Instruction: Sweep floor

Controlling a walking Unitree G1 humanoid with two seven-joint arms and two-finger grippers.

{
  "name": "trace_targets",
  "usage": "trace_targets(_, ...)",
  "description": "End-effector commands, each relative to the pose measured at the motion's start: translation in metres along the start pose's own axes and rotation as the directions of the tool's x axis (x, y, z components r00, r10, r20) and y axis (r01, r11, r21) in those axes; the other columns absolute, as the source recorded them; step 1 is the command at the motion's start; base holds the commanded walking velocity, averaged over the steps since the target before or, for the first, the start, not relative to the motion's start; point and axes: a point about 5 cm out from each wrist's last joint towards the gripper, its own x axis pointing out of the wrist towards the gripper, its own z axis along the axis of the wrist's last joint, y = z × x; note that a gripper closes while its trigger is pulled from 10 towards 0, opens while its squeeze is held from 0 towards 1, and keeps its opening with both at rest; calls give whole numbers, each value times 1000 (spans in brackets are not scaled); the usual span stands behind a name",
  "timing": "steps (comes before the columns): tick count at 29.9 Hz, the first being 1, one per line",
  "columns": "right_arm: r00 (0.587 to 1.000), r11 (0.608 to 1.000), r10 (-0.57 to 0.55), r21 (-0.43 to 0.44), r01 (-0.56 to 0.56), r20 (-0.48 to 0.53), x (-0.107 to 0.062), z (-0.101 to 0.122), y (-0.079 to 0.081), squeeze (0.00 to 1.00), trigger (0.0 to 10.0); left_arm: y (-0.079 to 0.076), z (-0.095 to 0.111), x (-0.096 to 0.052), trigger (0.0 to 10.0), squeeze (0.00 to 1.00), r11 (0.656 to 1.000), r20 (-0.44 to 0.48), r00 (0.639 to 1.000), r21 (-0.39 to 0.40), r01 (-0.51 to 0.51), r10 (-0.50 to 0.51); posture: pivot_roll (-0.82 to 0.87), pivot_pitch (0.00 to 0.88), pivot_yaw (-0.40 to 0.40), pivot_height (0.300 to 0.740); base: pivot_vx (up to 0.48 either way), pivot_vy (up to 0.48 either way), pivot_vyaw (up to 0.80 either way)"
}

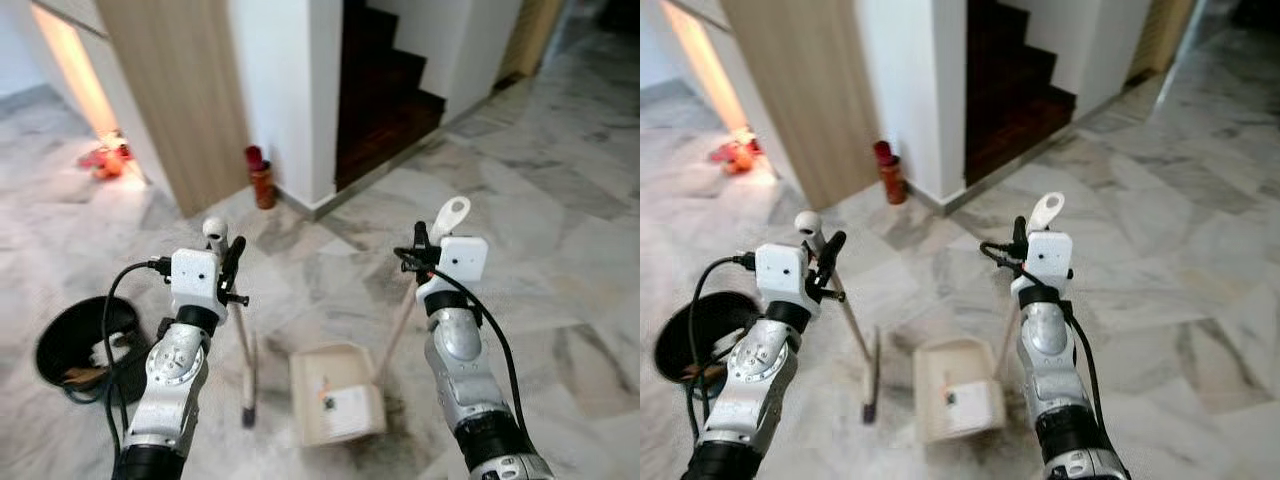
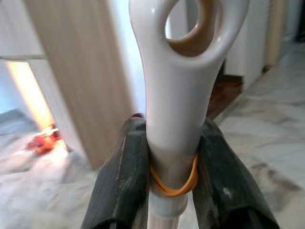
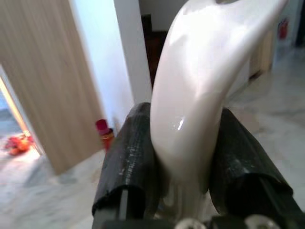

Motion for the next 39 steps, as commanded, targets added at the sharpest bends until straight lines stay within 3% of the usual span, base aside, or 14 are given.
trace_targets(1,998,1000,14,-4,-13,65,6,14,4,0,10000,1,8,2,10000,0,1000,36,999,5,6,-6,119,43,46,740,0,352,775)
trace_targets(21,998,1000,21,1,-21,61,6,14,6,0,10000,-2,9,3,10000,0,1000,44,999,10,21,-22,119,37,46,740,0,59,778)
trace_targets(39,998,999,33,17,-34,57,6,14,6,0,10000,-2,7,0,10000,0,1000,30,999,12,23,-24,122,47,45,740,0,0,0)
